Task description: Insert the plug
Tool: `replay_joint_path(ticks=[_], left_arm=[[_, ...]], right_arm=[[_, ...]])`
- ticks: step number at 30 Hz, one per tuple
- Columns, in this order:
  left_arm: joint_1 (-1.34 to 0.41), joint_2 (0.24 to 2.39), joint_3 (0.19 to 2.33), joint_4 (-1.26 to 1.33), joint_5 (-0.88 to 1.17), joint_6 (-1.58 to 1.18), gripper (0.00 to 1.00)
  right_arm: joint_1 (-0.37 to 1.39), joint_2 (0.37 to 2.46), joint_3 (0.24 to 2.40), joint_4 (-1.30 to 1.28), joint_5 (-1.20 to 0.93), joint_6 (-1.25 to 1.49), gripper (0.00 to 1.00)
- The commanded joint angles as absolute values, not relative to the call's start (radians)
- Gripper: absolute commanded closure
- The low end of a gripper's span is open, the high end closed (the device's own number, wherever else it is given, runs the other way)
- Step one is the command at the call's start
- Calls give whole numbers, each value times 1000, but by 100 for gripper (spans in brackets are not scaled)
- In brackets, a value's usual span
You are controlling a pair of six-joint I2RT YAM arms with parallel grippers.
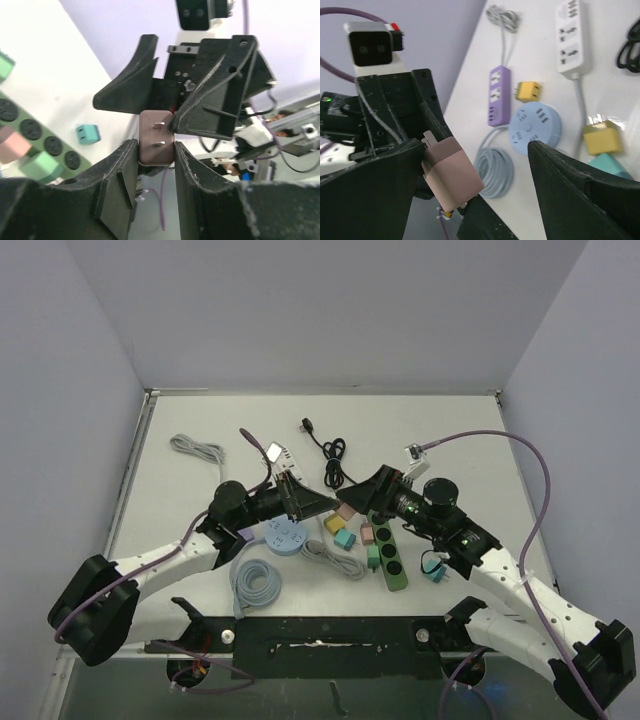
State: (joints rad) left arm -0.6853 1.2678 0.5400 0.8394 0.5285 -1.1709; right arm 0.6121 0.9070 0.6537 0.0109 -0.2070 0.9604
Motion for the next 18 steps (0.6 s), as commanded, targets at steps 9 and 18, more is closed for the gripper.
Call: replay_joint_path(ticks=[9, 18], left_arm=[[-674, 1100, 644, 755, 475, -1304, 82], [-673, 1137, 632, 796, 382, -1381, 82]], right_arm=[[638, 836, 551, 512, -404, 1162, 17], [646, 860, 500, 666, -341, 1181, 37]])
